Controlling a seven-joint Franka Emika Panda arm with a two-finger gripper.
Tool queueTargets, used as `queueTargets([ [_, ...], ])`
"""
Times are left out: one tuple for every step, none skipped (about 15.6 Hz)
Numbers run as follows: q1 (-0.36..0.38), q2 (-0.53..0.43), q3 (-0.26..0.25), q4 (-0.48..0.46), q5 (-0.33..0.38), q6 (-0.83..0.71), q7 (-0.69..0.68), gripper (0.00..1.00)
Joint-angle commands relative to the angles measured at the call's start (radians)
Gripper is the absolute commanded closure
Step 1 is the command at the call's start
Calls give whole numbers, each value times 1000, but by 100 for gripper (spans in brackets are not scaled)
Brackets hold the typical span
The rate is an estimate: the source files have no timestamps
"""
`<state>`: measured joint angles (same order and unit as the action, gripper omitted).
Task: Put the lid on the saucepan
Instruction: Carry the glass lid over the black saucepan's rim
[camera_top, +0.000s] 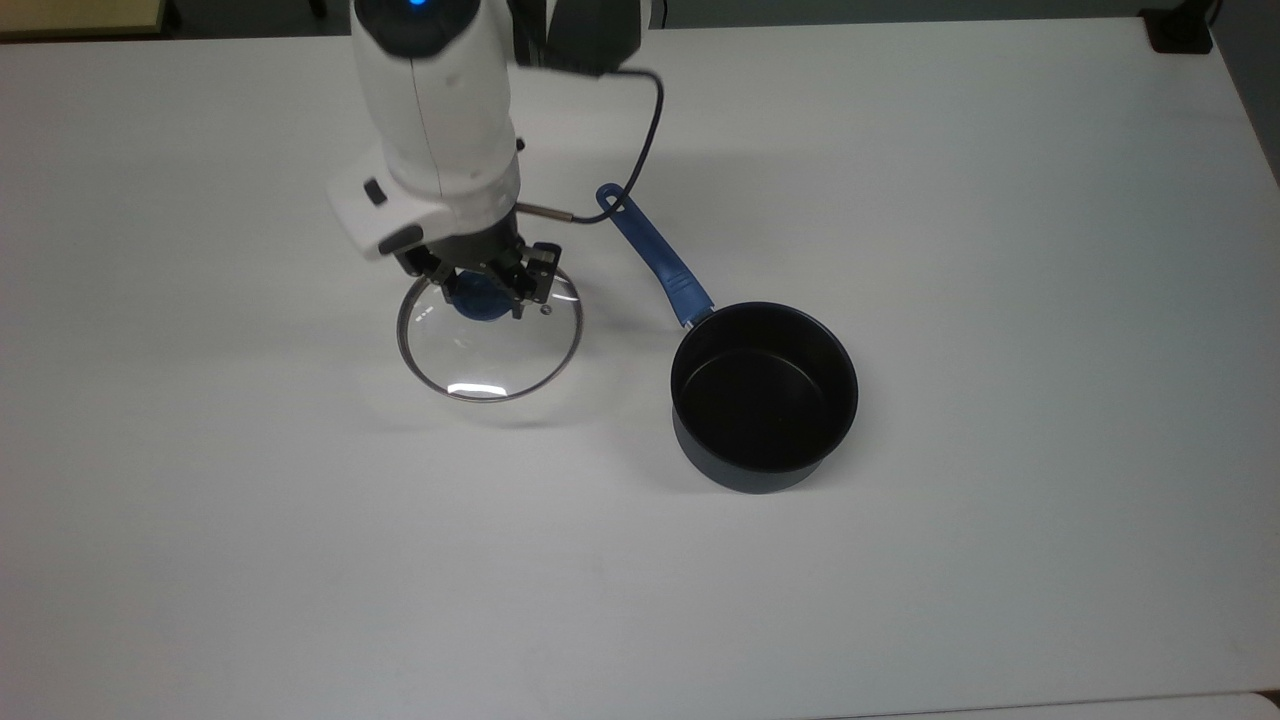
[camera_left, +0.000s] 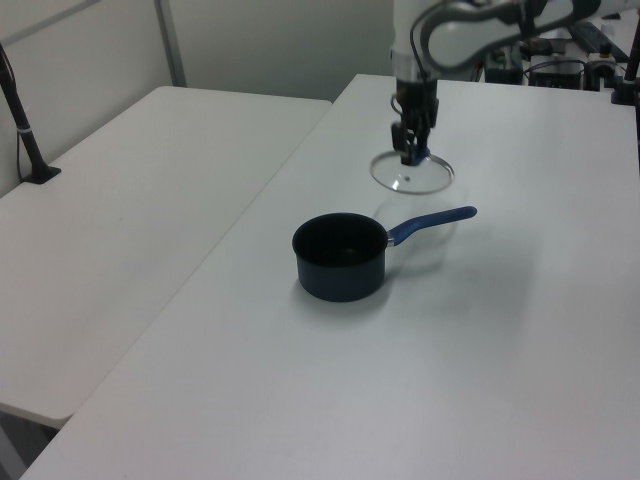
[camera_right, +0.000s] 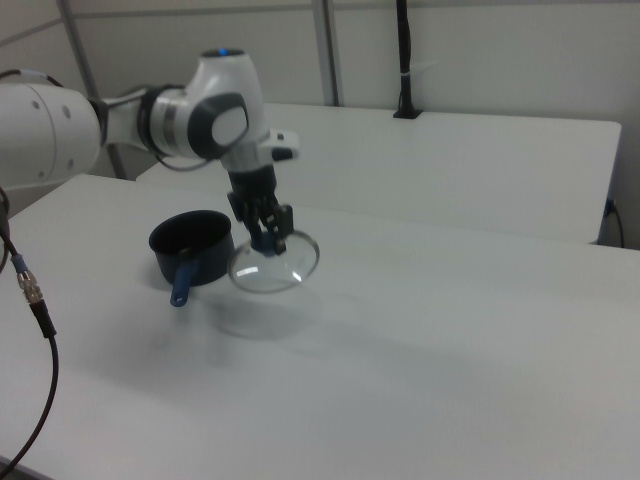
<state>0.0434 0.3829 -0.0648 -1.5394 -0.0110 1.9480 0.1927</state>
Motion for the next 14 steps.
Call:
queueTargets([
  [88, -9, -4, 99, 25, -47, 126, 54],
  [108, -6, -4, 125, 25, -44, 151, 54],
  [136, -1, -4, 145, 26, -40, 181, 54],
  [163, 5, -4, 153, 25, -32, 215, 54],
  [190, 10, -4, 163, 25, -9, 247, 53],
  [210, 11, -4, 168, 25, 18, 275, 53],
  [229, 13, -4, 168, 23, 41, 296, 53],
  [252, 14, -4, 170, 23, 57, 313, 53],
  [268, 22, -4, 170, 22, 77, 330, 53],
  [277, 28, -4, 171, 22, 94, 343, 53],
  [285, 33, -6, 171, 20, 109, 346, 53],
  [294, 34, -4, 171, 20, 121, 346, 53],
  [300, 39, -6, 171, 20, 124, 347, 53],
  [311, 51, -6, 171, 20, 123, 347, 53],
])
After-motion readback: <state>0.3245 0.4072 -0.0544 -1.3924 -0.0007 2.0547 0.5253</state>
